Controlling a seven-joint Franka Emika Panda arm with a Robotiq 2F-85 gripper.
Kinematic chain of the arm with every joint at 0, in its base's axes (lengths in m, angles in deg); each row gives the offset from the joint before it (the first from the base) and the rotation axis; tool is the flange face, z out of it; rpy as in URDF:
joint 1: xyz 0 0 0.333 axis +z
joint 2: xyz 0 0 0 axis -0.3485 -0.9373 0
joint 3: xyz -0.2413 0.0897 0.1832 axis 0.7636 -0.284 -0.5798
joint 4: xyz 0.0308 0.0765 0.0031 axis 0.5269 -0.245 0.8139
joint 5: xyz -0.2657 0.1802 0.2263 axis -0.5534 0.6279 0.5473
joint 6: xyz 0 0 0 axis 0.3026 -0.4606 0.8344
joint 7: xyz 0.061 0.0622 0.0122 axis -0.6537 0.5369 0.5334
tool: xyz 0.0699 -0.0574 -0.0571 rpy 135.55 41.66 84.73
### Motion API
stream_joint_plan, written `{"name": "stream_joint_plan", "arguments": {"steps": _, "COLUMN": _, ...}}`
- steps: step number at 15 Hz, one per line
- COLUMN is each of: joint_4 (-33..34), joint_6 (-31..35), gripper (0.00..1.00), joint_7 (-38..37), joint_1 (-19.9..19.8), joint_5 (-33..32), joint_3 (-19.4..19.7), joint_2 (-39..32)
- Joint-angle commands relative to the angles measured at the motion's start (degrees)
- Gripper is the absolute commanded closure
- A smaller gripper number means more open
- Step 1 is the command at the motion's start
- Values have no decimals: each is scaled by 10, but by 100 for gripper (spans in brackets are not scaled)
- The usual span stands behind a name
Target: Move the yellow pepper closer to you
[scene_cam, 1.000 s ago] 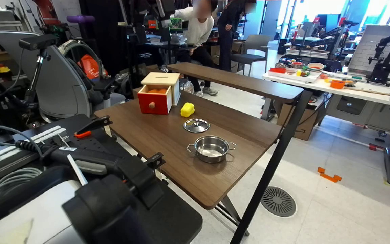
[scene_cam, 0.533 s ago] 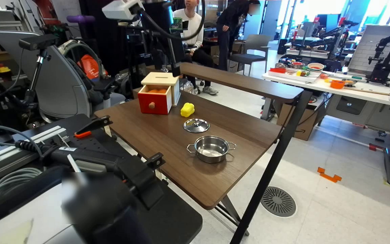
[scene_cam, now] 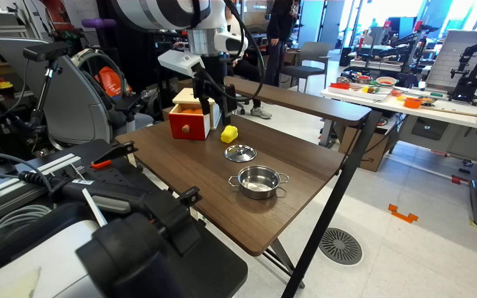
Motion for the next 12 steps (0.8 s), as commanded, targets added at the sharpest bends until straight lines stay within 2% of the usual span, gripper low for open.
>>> {"name": "stream_joint_plan", "arguments": {"steps": 1, "joint_4": 90, "joint_6": -6, "gripper": 0, "joint_7": -7, "joint_1": 20, "joint_5": 22, "joint_3": 8, "joint_2": -81}}
{"name": "stream_joint_plan", "arguments": {"steps": 7, "joint_4": 208, "joint_6": -20, "gripper": 0, "joint_7": -5, "joint_1": 30, "joint_5": 46, "joint_3": 2, "joint_2": -179}}
{"name": "stream_joint_plan", "arguments": {"steps": 12, "joint_4": 274, "joint_6": -30, "gripper": 0, "joint_7": 3, "joint_1": 29, "joint_5": 60, "joint_3": -5, "joint_2": -236}}
